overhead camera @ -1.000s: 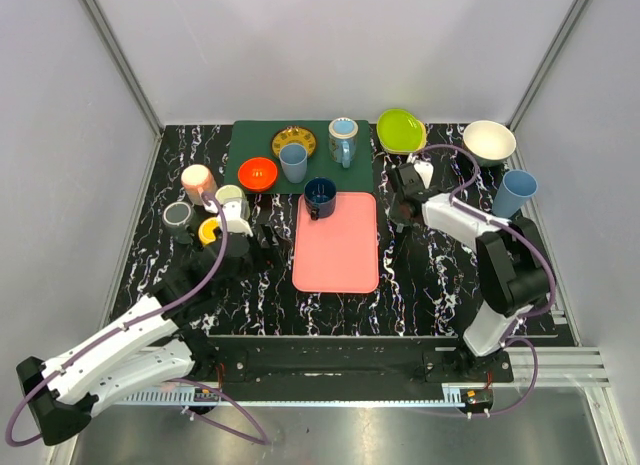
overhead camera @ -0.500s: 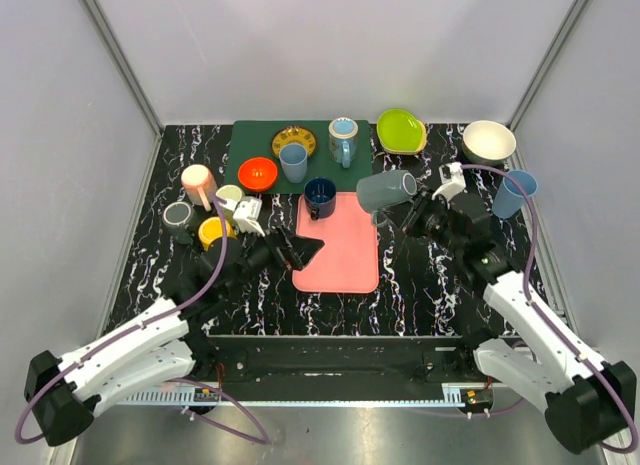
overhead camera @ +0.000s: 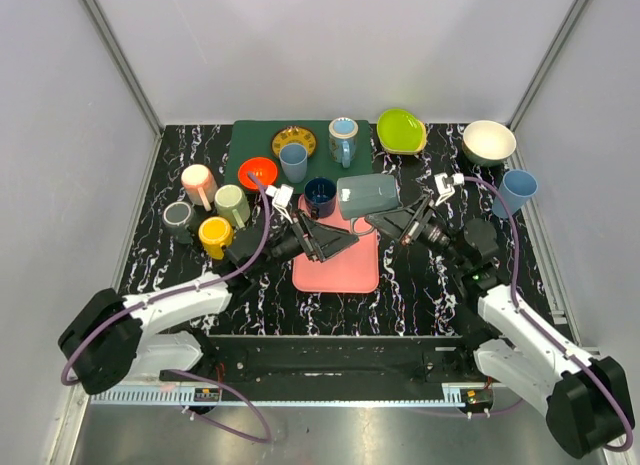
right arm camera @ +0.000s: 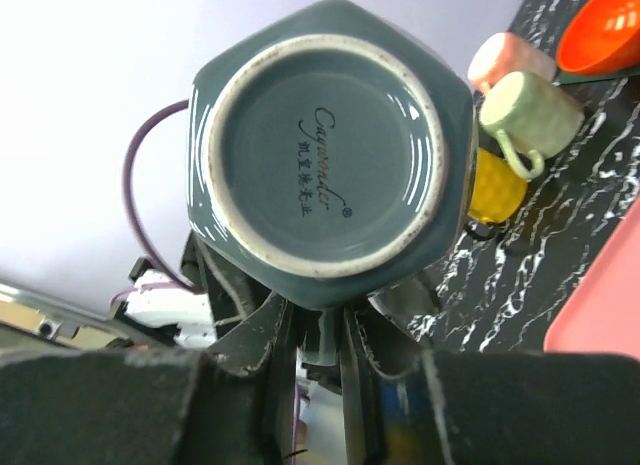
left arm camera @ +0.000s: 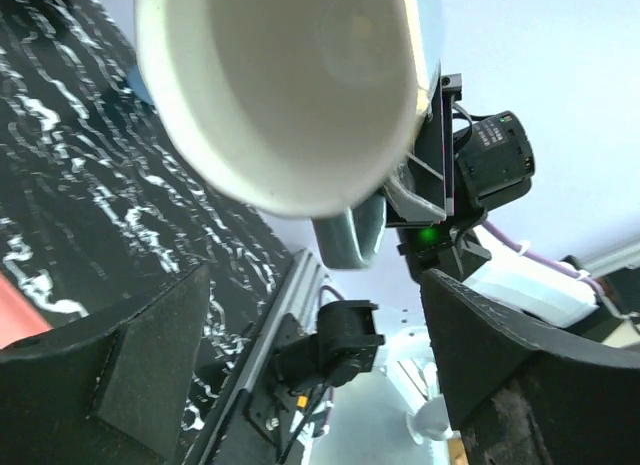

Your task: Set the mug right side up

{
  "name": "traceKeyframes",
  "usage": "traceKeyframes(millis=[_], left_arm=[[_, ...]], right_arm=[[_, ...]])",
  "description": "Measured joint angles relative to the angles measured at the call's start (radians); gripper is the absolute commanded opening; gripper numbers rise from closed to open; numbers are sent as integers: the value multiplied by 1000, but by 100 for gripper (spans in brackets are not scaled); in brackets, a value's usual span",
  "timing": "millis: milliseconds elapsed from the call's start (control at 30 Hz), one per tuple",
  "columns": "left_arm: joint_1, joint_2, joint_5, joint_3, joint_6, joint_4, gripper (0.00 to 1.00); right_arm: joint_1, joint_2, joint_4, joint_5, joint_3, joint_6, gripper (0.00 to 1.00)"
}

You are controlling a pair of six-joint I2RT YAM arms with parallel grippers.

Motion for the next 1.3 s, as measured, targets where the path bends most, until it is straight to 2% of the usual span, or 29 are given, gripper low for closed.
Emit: traceKeyframes(millis=[200,233,333,367,567,733,1067,1100,1133,1200,1233,1300], left_arm=[[1,135,62,27,-107,223,75],[1,150,68,35,-120,249,69],[1,184,84,60,-162,320,59],[1,192,88,66,-171,335,52],[-1,240,115,89,-234,392,39],[-8,246,118,101,-244,383,35],[-24,256,124,131,-250,364,39],[-24,259,125,133,-250,365,36],[-24,261,126,135,-250,364,28],[-24,267,126,139,-248,360,12],[-23,271,133,140,-247,362,0],[-21,275,134,142,-249,361,0]], right_arm=[[0,-46,28,-50,0,15,0],[0,-55,28,-56,0,14,0],[0,-80,22,-72,0,8,0],[0,-89,19,-72,0,5,0],[-6,-137,-26,-62,0,-47,0],[-7,-154,-70,-51,5,-97,0],[-7,-156,-114,-39,18,-159,0],[-7,-156,-118,-38,21,-163,0],[-8,-156,-123,-38,23,-166,0],[-9,-157,-126,-34,24,-168,0],[-9,-159,-129,-33,26,-167,0],[-11,-163,-134,-34,27,-166,0]])
